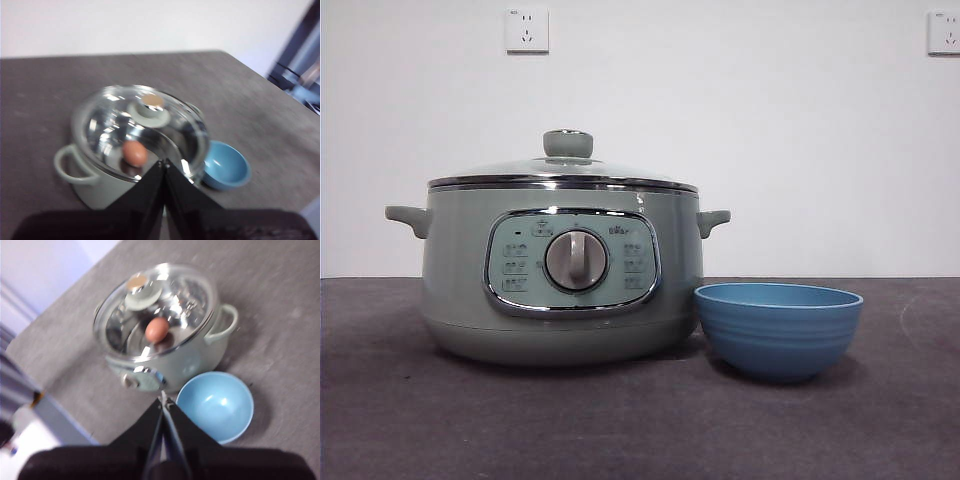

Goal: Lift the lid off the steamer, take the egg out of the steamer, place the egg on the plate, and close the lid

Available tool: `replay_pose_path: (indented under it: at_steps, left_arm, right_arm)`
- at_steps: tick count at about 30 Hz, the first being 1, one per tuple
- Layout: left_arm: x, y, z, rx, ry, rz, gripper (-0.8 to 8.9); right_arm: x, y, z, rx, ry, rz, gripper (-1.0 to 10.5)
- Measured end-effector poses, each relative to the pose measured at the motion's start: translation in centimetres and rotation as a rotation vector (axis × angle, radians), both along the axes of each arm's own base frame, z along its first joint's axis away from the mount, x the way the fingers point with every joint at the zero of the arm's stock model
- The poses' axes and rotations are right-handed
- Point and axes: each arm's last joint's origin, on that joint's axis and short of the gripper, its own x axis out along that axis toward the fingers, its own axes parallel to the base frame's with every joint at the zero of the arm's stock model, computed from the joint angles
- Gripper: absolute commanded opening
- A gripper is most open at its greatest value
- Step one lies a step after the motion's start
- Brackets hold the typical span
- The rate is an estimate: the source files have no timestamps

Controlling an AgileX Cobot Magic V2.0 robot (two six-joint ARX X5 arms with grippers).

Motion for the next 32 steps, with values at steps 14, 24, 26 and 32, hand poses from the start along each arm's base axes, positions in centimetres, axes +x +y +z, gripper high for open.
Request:
replay_pose_path:
  at_steps: [14,24,26,32]
  left_arm:
    - [0.5,-0.1,0.6,0.034,0.052,-0.047,5.39]
    - [1.6,-0.2,1.3,0.03,-0.028,-0.049,5.53]
    - [2.2,-0.3,1.4,0.018,-0.035,-0.064,5.53]
    - [4.9,-1.6,1.6,-0.015,-0.068,-0.135,5.53]
  right_arm:
    - [0.1,0.4,0.4,-0.005,-0.016,0.088,5.6]
    - [0.1,0.4,0.4,-0.003,-0.014,0.087,5.7]
    - [0.1,0.4,0.4,-0.002,-0.013,0.087,5.7]
    - [0.2,0.4,0.5,0.0,-0.023,0.085,5.7]
